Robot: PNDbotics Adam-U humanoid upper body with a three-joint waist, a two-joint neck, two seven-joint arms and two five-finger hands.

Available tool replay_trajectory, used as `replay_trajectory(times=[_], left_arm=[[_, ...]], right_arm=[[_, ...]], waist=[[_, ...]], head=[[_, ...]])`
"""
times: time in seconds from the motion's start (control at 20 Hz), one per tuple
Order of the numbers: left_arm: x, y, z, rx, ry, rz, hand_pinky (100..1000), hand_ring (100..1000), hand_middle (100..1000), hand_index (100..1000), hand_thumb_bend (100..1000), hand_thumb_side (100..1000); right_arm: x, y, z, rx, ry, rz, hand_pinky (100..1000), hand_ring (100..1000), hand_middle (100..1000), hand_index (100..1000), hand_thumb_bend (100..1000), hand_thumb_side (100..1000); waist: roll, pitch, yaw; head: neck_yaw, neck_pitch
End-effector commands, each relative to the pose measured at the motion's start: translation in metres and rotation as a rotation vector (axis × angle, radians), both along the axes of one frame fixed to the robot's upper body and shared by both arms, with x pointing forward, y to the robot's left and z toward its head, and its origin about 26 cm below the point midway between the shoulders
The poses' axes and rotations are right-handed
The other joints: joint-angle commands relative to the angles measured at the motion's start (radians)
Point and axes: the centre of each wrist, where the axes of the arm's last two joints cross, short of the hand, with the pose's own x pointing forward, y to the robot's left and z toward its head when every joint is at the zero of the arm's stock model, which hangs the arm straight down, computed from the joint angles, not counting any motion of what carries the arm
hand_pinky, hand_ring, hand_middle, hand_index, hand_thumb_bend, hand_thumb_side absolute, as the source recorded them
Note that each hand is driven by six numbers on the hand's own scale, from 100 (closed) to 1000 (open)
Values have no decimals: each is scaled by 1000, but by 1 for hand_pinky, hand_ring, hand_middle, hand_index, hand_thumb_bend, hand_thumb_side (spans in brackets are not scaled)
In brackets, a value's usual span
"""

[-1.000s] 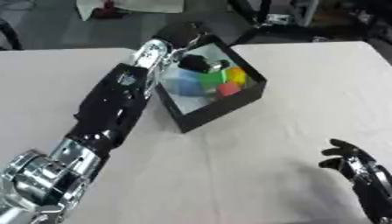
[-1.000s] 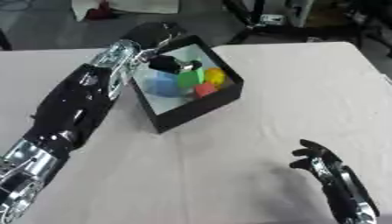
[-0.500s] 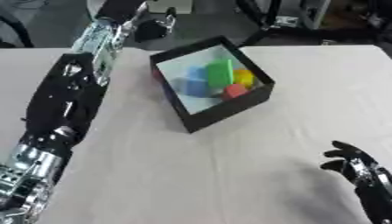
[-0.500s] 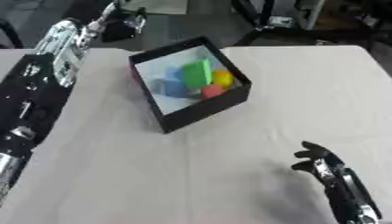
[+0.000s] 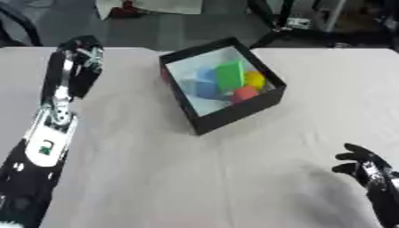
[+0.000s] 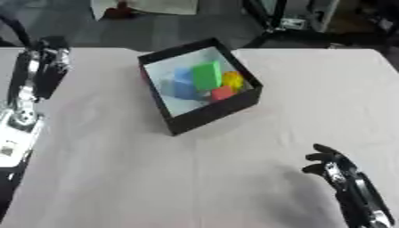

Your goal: Pick up objects on the table and place them in the box.

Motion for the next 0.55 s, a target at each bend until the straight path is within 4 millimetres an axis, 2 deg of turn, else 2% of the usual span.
replay_trajectory(times=[0.05, 0.25, 0.55], left_arm=[[-8, -5, 3, -94, -34, 1, 646, 567, 605, 814, 100, 968], [-15, -7, -14, -147, -12, 29, 644, 564, 599, 804, 100, 975], [-17, -5, -16, -157, -14, 45, 643, 563, 598, 805, 100, 974]], right_arm=[[3, -3, 10, -12, -37, 1, 764, 610, 655, 841, 100, 742], [2, -4, 10, -9, -37, -7, 763, 609, 654, 841, 100, 736], [2, -4, 9, -6, -35, -5, 763, 609, 654, 840, 100, 740]], waist=[[-13, -20, 1], [-16, -24, 8], [-17, -25, 11]], head=[[5, -2], [-5, -2], [0, -2]])
